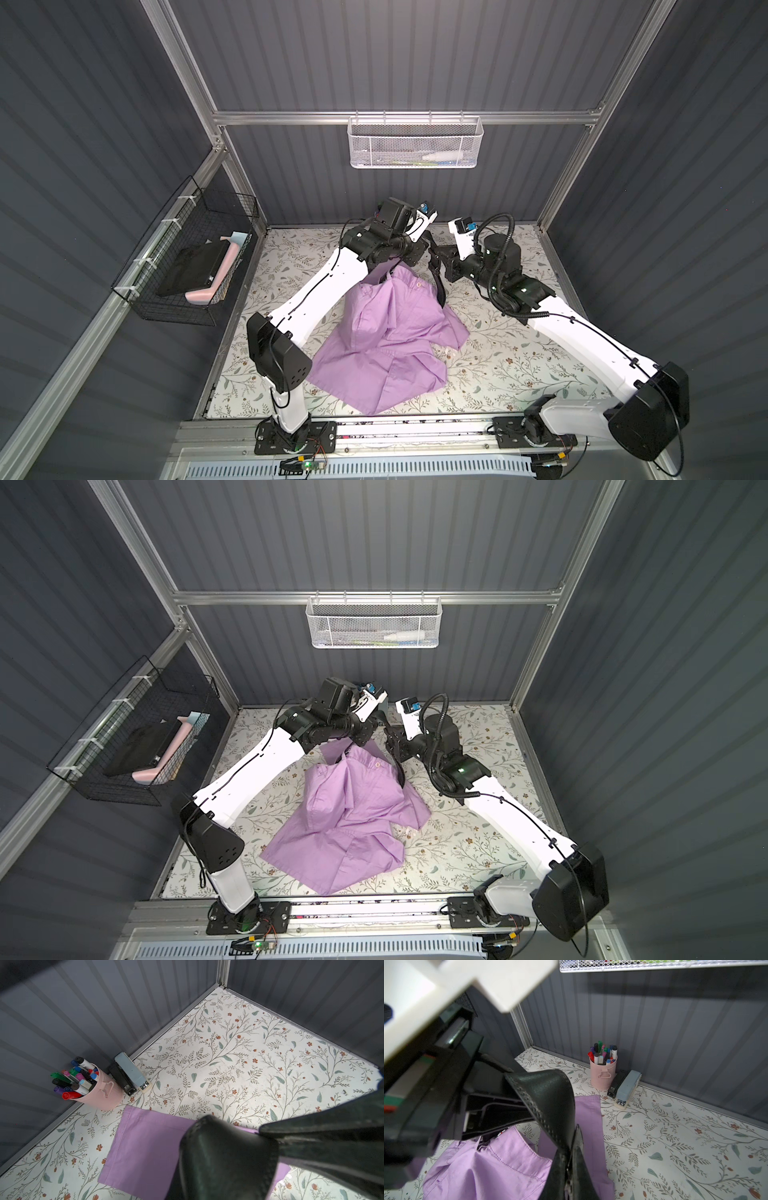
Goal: Remove the belt from the trousers
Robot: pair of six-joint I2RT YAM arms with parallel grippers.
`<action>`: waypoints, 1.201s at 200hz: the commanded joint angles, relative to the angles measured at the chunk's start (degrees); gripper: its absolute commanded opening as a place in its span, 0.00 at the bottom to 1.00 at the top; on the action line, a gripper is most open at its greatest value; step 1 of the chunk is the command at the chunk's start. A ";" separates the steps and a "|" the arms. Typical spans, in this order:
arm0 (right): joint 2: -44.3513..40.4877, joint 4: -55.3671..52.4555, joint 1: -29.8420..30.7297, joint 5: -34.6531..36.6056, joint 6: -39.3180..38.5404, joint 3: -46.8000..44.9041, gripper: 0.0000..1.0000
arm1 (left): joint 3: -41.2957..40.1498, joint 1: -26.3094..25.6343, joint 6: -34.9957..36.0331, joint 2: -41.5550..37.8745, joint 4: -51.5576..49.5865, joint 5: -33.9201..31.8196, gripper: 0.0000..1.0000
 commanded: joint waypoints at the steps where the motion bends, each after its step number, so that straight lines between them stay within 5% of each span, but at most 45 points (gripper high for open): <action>1: 2.33 -11.17 -2.90 5.57 1.40 -3.35 0.06 | 3.28 2.01 -2.75 -7.80 7.78 1.38 0.00; 116: 4.27 -11.87 -4.18 5.43 2.05 -3.61 0.14 | 3.17 2.43 -3.53 -9.92 9.43 3.36 0.00; 169: 4.73 -11.80 -4.14 4.42 1.47 -2.45 0.00 | 1.16 3.11 -5.05 -11.05 10.88 4.84 0.00; 218: -1.01 -5.96 -4.02 2.18 -2.02 -1.61 0.00 | -14.18 3.34 -1.92 -14.56 15.90 4.96 0.00; 240: -4.05 -2.33 -3.83 3.67 -3.05 -2.38 0.00 | -18.68 3.34 0.27 -14.60 16.29 4.60 0.12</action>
